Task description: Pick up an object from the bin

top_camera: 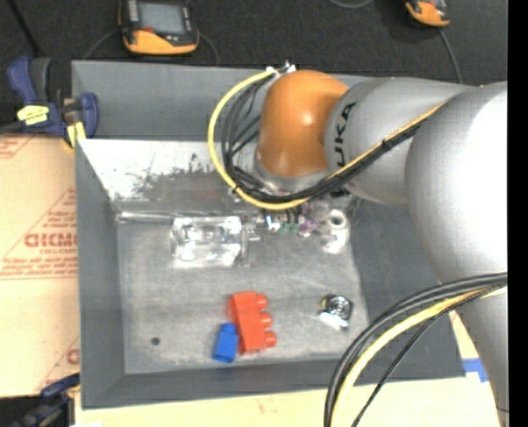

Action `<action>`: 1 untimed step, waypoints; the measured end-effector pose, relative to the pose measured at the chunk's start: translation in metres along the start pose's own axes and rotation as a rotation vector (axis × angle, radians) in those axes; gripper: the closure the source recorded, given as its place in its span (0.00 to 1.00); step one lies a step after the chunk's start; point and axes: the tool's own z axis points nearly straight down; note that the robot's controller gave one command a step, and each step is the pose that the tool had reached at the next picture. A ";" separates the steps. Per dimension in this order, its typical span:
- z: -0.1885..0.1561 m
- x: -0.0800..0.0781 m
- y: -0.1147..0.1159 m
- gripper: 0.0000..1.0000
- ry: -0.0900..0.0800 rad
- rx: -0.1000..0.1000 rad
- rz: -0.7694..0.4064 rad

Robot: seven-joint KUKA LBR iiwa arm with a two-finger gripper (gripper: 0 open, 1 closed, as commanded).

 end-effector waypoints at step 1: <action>-0.009 -0.009 0.014 0.00 0.000 -0.001 0.134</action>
Offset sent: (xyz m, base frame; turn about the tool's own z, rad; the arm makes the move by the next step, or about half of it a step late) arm 0.0064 0.0141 0.0079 0.1374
